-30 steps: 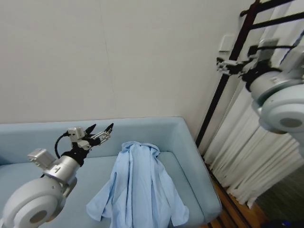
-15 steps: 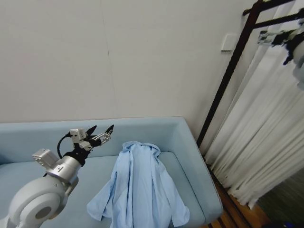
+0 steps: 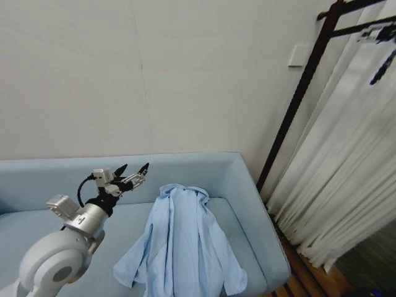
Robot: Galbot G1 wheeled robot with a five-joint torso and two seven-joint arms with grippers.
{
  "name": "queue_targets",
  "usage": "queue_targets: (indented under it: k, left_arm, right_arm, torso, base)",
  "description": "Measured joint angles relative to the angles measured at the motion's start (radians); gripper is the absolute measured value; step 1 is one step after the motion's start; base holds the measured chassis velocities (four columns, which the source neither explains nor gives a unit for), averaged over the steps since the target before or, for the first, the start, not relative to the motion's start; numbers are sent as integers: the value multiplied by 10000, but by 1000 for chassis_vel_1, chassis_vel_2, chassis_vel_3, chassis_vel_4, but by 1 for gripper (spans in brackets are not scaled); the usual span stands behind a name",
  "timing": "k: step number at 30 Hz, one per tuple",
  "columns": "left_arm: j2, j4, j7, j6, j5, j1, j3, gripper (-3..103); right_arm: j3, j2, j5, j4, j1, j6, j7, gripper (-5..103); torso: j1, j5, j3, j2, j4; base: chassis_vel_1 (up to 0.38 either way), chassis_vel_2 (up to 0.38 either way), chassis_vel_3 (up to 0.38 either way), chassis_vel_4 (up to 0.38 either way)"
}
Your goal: Pick up the clothes from the sofa and hang them on the clothes hanger.
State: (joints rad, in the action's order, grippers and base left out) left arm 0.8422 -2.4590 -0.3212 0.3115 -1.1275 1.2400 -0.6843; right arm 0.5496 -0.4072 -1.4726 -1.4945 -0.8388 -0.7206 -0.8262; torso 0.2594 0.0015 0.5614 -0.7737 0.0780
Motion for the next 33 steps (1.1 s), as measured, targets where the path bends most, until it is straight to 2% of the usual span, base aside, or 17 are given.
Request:
queue_targets:
  k: [8,10,14,18,21,24,27,31,33]
  left_arm:
    - [321,186,234,-36,159,-80,54,100]
    - [351,186,263,-43,169,-81,57,100]
    - [420,184,326,-59,187,-96,77,100]
    - [457,184,416,-64,194,-110,118,100]
    - [469,172,465,-63,210,-116,169,100]
    - [485,129,483,-64,218,-138,227,100]
    - [486,106,485,-64,220,-148,236,100]
    - [483,73,485,-64,222,-145,215,100]
    - [484,59,485,-63,224,-135,211,100]
  right_arm:
    - [890,-105,-1291,394,-610,-119,-815,100]
    - [976,-126,-1481,469,-650,-119,-927,103]
    - [1055,-79,-1866,519,-590,-114,-1212,99]
    - [1006,78,-1858,510,-347,-43,-1334,79]
    - [953,137,-1825,463,-264,17,-1370,74]
    - [797,208,-1732,365,-22,110,-1394,57]
    - [707,240,-1703,310,115,124,-1394,52]
    - [562,255,-1645,277,265,134,-1374,30]
    - [553,264,-1621,258,273,141,-1358,30]
  torso:
    - [1,-3,0,0,-3]
    - [0,-2,1,0,-5]
    - [0,-1,0,0,-4]
    - [0,3,1,1,0]
    - [0,-1,0,0,0]
    - [0,0,1,-1,-2]
    - [0,0,0,-1,-2]
    - [0,0,0,-1,-2]
    - [0,0,0,-1,-2]
  base:
    - [0,0,0,0]
    - [0,0,0,0]
    - [0,0,0,0]
    - [0,0,0,0]
    - [0,0,0,0]
    - [0,0,0,0]
    - [0,0,0,0]
    - [0,0,0,0]
    - [0,0,0,0]
